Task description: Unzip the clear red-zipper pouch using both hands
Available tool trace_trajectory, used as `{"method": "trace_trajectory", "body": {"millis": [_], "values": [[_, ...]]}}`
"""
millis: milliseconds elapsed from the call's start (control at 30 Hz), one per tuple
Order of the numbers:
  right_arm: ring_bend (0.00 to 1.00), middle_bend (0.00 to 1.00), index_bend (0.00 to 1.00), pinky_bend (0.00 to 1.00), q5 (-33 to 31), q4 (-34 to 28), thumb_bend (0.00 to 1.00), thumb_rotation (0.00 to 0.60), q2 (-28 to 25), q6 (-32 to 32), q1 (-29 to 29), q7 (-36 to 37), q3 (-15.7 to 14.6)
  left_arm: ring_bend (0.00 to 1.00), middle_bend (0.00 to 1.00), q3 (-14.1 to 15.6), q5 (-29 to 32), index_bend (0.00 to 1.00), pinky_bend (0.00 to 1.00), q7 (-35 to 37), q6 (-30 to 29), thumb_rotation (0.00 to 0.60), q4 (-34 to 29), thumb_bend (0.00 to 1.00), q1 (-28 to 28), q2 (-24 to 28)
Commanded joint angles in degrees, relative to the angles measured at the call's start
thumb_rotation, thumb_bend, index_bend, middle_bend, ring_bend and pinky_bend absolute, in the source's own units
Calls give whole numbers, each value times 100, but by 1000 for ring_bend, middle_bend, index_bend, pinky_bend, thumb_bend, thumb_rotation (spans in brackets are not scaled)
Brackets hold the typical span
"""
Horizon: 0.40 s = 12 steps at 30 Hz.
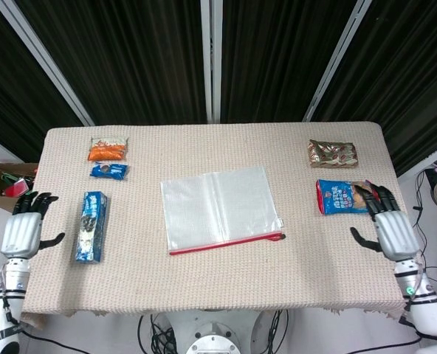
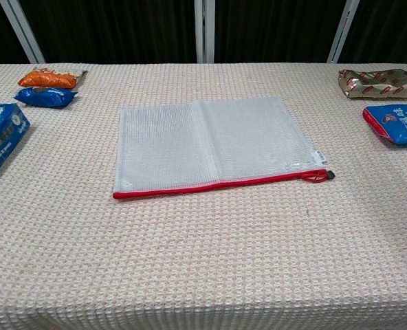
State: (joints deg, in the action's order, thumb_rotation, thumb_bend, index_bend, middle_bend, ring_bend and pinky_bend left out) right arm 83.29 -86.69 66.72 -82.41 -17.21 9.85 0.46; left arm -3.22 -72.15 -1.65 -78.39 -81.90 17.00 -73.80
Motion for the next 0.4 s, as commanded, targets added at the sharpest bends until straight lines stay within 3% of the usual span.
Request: {"method": "trace_trajectory", "body": {"millis": [33, 400], "values": [[0, 132, 52, 6, -16, -235, 243, 600, -374, -243, 413, 73, -155, 90, 142, 107, -30, 206, 111, 588, -279, 600, -266, 141, -473, 325], [0, 124, 57, 0, 343, -172, 273, 600, -335, -634, 867, -51, -239, 90, 142, 558, -1098, 206, 111, 668, -1346, 600, -817, 138, -1229, 356]]}}
